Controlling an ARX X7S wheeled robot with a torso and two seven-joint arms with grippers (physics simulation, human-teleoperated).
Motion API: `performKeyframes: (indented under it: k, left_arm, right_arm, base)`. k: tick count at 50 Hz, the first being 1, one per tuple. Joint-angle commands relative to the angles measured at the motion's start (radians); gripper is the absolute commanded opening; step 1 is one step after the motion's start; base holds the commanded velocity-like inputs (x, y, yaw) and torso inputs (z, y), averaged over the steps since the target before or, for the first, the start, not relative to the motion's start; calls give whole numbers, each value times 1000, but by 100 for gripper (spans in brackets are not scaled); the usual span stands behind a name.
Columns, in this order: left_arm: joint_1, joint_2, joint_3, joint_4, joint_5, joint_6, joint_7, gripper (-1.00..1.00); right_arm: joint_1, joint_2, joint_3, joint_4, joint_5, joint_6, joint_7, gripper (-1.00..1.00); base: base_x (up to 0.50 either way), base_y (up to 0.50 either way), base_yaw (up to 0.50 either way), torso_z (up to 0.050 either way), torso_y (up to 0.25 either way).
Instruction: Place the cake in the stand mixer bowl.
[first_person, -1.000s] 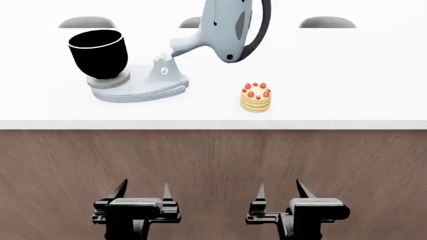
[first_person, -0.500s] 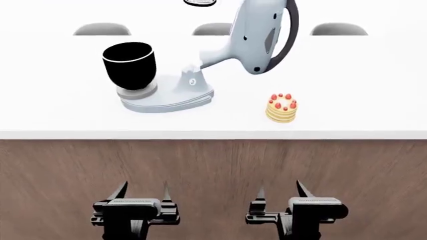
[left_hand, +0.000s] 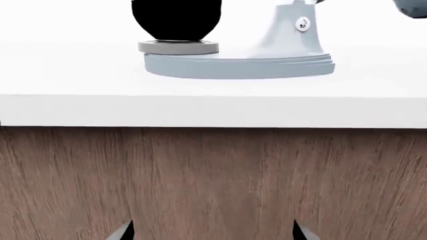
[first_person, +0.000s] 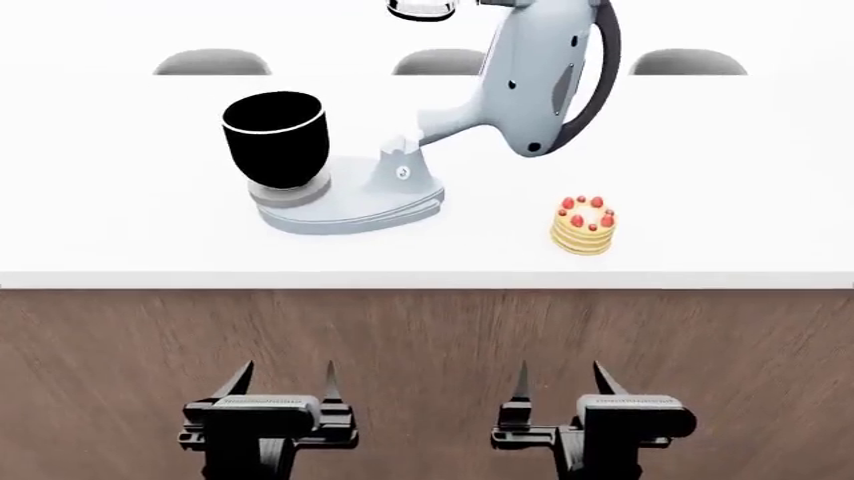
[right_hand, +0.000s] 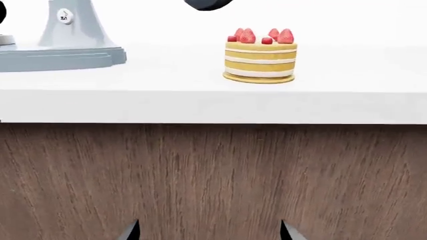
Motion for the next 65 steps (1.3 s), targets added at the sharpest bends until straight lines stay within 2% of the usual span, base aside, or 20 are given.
performKeyframes:
  k: [1, 10, 13, 16, 17, 18, 19, 20, 21, 22, 23, 24, 26, 27, 30, 32, 39, 42, 55, 65]
  left_arm:
    - [-3, -12, 13, 8, -11, -4, -13, 100]
    - [-1, -20, 22, 14, -16, -1, -22, 100]
    - [45, -38, 37, 188, -33, -161, -41, 100]
    - [91, -73, 27, 452, -109, -387, -51, 100]
    - [96, -87, 14, 568, -157, -511, -63, 100]
    - [95, -88, 14, 573, -159, -517, -65, 100]
    - [82, -108, -11, 723, -228, -667, -91, 100]
    - [49, -107, -61, 853, -318, -817, -114, 100]
    - [-6, -86, -151, 952, -452, -967, -136, 100]
    - [-58, -177, -153, 959, -602, -1052, -286, 100]
    - [-129, -262, -191, 959, -752, -1062, -436, 100]
    - [-213, -326, -217, 958, -902, -1078, -586, 100]
    - [-368, -439, -192, 933, -1202, -1026, -886, 100]
    - [-439, -487, -168, 913, -1352, -991, -1034, 100]
    - [-576, -565, -116, 881, -1802, -939, -1145, 100]
    - [-677, -612, -91, 880, -1893, -906, -1193, 100]
    - [-792, -650, -38, 871, -1977, -881, -1248, 100]
    - [-773, -651, -69, 875, -1965, -878, -1226, 100]
    - [-770, -665, -92, 878, -1959, -879, -1214, 100]
    - [-776, -666, -90, 879, -1965, -872, -1215, 100]
  right_arm:
    - [0, 14, -17, -11, 19, 17, 10, 100]
    - [-6, 24, -26, -28, 26, 20, 23, 100]
    - [-25, 38, -13, -127, 45, 102, 39, 100]
    - [-91, 79, -8, -381, 51, 284, 65, 100]
    - [-104, 93, 6, -486, 70, 384, 75, 100]
    - [-104, 94, 6, -490, 71, 389, 77, 100]
    - [-116, 113, 28, -640, 80, 539, 110, 100]
    - [-116, 141, 81, -790, 178, 689, 91, 100]
    - [-101, 154, 100, -902, 211, 839, 92, 100]
    - [-74, 154, 139, -977, 256, 949, 98, 100]
    - [-38, 222, 158, -1013, 393, 1002, 199, 100]
    - [10, 352, 173, -1013, 543, 991, 349, 100]
    - [118, 542, 173, -1013, 843, 943, 649, 100]
    - [162, 587, 195, -1011, 993, 938, 767, 100]
    - [267, 671, 198, -963, 1443, 912, 887, 100]
    - [317, 708, 175, -948, 1565, 920, 898, 100]
    - [408, 779, 180, -958, 1648, 912, 966, 100]
    - [382, 767, 202, -954, 1622, 913, 888, 100]
    - [372, 756, 199, -957, 1576, 928, 888, 100]
    - [334, 765, 239, -977, 1575, 910, 866, 100]
  base:
    - [500, 0, 0, 50, 0]
    - [500, 0, 0, 50, 0]
    - [0, 0, 0, 0, 0]
    - [0, 0, 0, 0, 0]
    - [0, 0, 0, 0, 0]
    - [0, 0, 0, 0, 0]
    - [0, 0, 0, 0, 0]
    - [0, 0, 0, 0, 0]
    - [0, 0, 0, 0, 0]
    - [0, 0, 0, 0, 0]
    - [0, 0, 0, 0, 0]
    - [0, 0, 0, 0, 0]
    - [0, 0, 0, 0, 0]
    - [0, 0, 0, 0, 0]
    - [0, 0, 0, 0, 0]
    - [0, 0, 0, 0, 0]
    - [0, 0, 0, 0, 0]
    - [281, 0, 0, 0, 0]
    - [491, 0, 0, 0, 0]
    - [209, 0, 0, 0, 0]
